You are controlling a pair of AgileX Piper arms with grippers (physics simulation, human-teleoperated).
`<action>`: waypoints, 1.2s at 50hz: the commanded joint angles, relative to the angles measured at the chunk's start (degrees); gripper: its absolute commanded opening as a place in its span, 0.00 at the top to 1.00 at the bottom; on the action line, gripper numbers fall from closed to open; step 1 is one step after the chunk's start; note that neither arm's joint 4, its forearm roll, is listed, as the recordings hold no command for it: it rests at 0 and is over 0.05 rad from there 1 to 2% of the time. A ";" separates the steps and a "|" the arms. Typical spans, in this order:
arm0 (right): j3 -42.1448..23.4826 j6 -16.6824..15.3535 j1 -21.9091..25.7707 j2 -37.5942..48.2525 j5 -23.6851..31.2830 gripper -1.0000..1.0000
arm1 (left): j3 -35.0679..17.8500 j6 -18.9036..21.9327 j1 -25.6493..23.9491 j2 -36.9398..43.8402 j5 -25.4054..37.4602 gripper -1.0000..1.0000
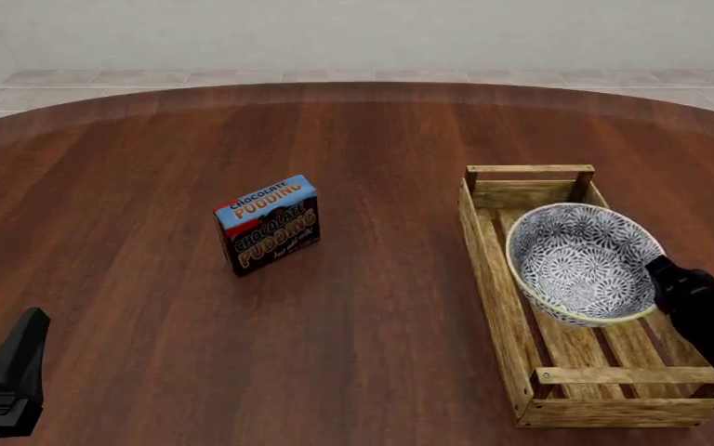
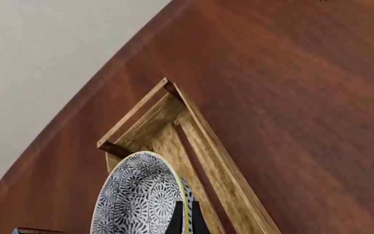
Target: Pick up the bowl on the left and put it in the tray.
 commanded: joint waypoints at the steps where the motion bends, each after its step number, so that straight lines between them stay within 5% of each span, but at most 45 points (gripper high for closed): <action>1: -0.37 -0.09 -0.09 1.25 -1.17 1.00 | 0.00 0.00 0.00 0.00 0.00 0.00; 60: -0.57 -2.42 -0.75 6.95 -6.21 1.00 | 0.00 0.00 0.00 0.00 0.00 0.00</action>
